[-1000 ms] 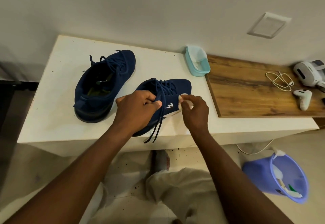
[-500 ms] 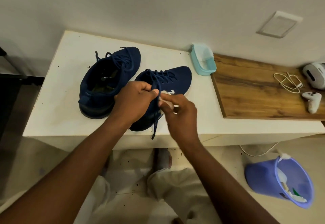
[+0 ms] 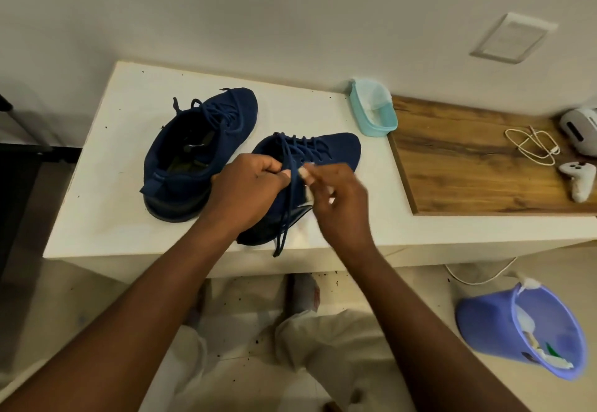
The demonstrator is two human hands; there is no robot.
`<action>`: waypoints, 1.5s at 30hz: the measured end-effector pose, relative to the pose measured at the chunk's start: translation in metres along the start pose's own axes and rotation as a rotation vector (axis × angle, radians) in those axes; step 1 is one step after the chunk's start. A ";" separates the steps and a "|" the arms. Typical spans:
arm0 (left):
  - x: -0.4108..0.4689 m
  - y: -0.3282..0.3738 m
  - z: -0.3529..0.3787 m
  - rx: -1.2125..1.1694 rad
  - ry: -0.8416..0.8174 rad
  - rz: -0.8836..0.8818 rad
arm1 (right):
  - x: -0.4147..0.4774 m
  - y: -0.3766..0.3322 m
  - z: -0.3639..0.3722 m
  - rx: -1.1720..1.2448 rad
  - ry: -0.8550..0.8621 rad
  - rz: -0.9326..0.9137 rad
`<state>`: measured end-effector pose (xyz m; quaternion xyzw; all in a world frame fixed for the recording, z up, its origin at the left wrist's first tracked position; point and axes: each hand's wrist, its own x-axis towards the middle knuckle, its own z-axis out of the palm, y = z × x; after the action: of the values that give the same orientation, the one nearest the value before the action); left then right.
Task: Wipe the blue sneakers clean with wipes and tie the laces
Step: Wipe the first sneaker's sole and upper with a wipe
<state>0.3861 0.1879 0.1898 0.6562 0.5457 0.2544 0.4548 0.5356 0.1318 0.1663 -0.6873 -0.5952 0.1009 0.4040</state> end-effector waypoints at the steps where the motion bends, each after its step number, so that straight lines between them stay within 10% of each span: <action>1: -0.001 0.001 0.001 0.001 -0.001 -0.003 | 0.014 0.012 -0.006 -0.012 0.040 0.103; 4: -0.008 0.004 0.008 0.090 0.003 0.012 | 0.031 0.034 -0.016 -0.026 0.074 0.366; 9: -0.010 0.003 0.010 0.114 0.030 0.034 | 0.001 -0.015 -0.005 0.167 -0.067 0.155; 15: -0.019 0.007 0.017 0.181 -0.020 0.014 | 0.015 0.031 -0.023 0.089 0.071 0.420; 24: -0.017 0.015 0.024 0.030 0.086 0.027 | 0.011 -0.010 -0.024 0.657 -0.242 0.356; 27: -0.013 0.011 0.024 -0.067 0.061 -0.013 | 0.018 -0.004 -0.025 0.697 -0.047 0.500; 30: -0.012 0.007 0.021 -0.171 0.027 -0.043 | 0.031 0.011 -0.024 0.581 0.074 0.548; 36: -0.014 0.004 0.021 -0.034 0.036 0.024 | 0.016 0.009 -0.009 0.121 -0.159 0.031; 42: -0.014 0.003 0.013 -0.050 0.034 0.020 | 0.036 0.038 -0.026 0.053 -0.035 0.347; 45: -0.014 0.003 0.011 -0.044 0.018 0.036 | 0.023 0.016 -0.016 0.116 -0.139 0.158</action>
<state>0.3925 0.1713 0.1900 0.6533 0.5322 0.2803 0.4598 0.5637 0.1463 0.1742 -0.6988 -0.5590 0.2142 0.3915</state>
